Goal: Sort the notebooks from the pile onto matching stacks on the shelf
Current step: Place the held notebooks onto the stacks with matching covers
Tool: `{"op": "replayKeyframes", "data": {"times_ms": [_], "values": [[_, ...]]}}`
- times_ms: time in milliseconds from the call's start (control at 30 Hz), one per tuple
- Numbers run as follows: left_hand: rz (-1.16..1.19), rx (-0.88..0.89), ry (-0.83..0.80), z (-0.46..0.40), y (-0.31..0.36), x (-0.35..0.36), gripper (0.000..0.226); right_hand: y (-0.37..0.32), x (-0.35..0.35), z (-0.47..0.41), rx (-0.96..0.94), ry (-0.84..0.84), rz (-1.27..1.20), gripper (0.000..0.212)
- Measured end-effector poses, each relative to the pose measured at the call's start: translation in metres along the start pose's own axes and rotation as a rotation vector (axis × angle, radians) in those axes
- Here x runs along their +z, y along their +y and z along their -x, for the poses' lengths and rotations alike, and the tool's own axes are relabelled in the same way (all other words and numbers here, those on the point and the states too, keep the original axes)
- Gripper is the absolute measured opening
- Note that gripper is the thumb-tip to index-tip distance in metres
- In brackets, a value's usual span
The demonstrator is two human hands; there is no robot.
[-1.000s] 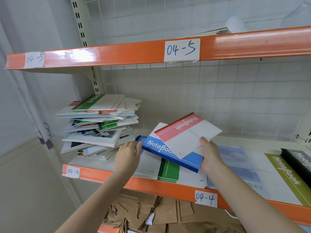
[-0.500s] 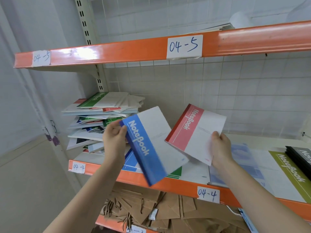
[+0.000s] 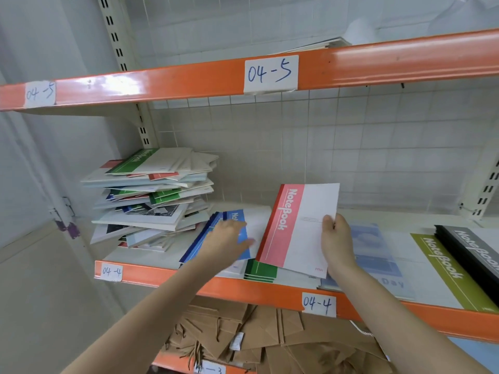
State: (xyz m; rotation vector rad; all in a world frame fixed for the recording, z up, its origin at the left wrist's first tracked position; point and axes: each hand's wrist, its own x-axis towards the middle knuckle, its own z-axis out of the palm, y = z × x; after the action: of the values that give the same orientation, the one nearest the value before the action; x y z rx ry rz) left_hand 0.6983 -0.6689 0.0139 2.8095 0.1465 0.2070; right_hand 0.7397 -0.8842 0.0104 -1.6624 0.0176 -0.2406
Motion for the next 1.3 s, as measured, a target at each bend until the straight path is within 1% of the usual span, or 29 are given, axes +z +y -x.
{"op": "replayKeyframes", "data": {"times_ms": [33,67,100,267,333,400,600,700,900,1000,1033,1100,1167,1233,1300], "values": [[-0.086,0.029,-0.096,0.006,-0.001,0.009,0.060,0.000,-0.002,0.000,-0.002,0.004,0.003,0.025],[-0.168,0.050,-0.154,0.012,-0.002,0.015,0.062,0.000,-0.005,-0.001,-0.002,0.011,-0.002,0.026],[-0.227,0.063,-0.173,0.015,-0.006,0.020,0.062,0.000,-0.008,-0.002,0.001,0.020,-0.012,0.025],[-0.291,0.104,-0.048,0.023,-0.025,0.016,0.051,-0.001,-0.019,-0.006,0.041,0.057,-0.070,0.023],[-0.274,0.083,-0.011,0.026,-0.038,0.012,0.045,-0.003,-0.023,-0.007,0.044,0.072,-0.080,0.022],[-0.240,0.047,-0.011,0.030,-0.054,0.008,0.042,-0.004,-0.027,-0.007,0.039,0.081,-0.080,0.022],[-0.066,0.028,-0.022,0.050,-0.097,0.005,0.040,-0.003,-0.031,-0.006,0.049,0.054,-0.036,0.023],[0.085,0.000,0.032,0.056,-0.096,0.009,0.036,-0.002,-0.031,-0.005,0.068,0.027,-0.049,0.024],[0.110,-0.004,0.181,0.062,-0.087,0.021,0.034,-0.002,-0.028,-0.002,0.107,0.011,-0.097,0.024],[0.071,0.018,0.207,0.064,-0.080,0.025,0.043,-0.001,-0.027,0.000,0.119,-0.002,-0.112,0.024],[0.046,0.020,0.201,0.065,-0.078,0.025,0.050,-0.001,-0.027,0.001,0.121,-0.005,-0.112,0.024],[-0.077,0.065,0.217,0.065,-0.078,0.026,0.069,-0.001,-0.027,0.003,0.122,0.000,-0.112,0.024],[-0.189,0.113,0.248,0.066,-0.073,0.025,0.081,-0.002,-0.030,0.004,0.113,0.015,-0.116,0.024],[-0.213,0.147,0.296,0.067,-0.056,0.021,0.079,-0.003,-0.035,0.005,0.103,0.022,-0.116,0.024],[-0.148,0.198,0.316,0.068,-0.029,0.017,0.075,-0.005,-0.043,0.005,0.088,0.018,-0.098,0.025]]}}
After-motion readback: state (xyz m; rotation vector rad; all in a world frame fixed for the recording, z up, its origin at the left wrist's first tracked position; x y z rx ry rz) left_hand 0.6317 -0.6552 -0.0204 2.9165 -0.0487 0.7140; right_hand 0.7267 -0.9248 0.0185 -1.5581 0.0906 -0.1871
